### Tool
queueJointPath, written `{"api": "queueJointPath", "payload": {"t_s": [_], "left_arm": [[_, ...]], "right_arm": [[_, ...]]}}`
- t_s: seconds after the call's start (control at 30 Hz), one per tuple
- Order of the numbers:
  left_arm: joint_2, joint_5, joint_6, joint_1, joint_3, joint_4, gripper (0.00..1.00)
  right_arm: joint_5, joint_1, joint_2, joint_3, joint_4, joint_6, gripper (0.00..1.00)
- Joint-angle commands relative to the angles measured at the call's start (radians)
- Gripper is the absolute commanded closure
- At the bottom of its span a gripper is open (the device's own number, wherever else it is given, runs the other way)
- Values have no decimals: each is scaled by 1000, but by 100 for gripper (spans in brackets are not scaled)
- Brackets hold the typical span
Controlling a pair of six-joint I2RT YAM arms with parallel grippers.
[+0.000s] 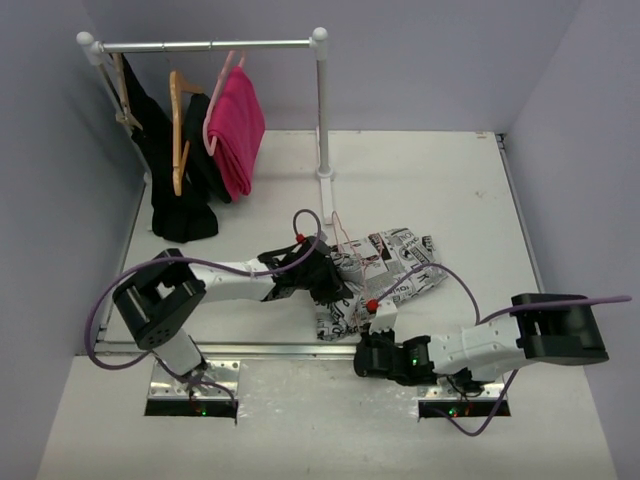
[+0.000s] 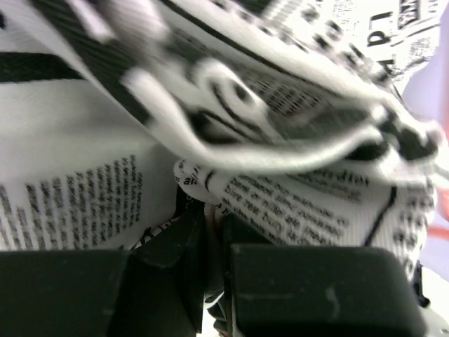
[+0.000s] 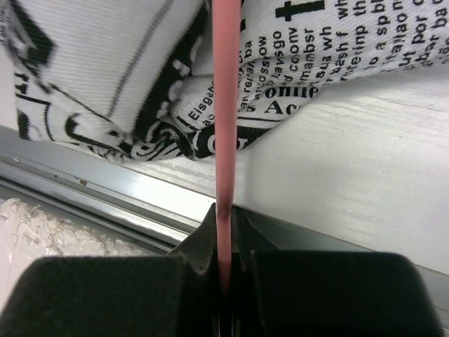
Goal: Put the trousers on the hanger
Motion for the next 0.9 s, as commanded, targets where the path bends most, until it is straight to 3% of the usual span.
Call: {"api": "queueJointPath", "payload": {"t_s": [0.0,0.1,0.33,0.43,0.47,0.5,0.67,0.7,0.87], "left_arm": [[120,125,-46,-5,77,143,93],[182,194,-50,-5,135,182,71],[157,199,-44,5,169,178,68],[84,140,-36,5,142,146,44],[15,78,-36,5,116,112,31],[-52,30,-35,5,96,89,26],[-264,-120,-21,3,6,30,29],[-278,-124,-15,1,-4,19,32],[-303,-146,-14,-4,-26,23,29]], "right_arm": [[113,4,-54,-37,132,-123,100],[82,4,-81,-83,218,-201,100],[91,5,-98,-84,90,-80,100],[95,5,-90,-59,35,-46,100],[101,5,-83,-31,4,-31,100],[105,5,-80,-13,-30,-17,100],[91,5,-64,30,-57,-37,100],[89,4,-55,52,-61,-45,100],[97,5,17,121,-132,-43,100]]}}
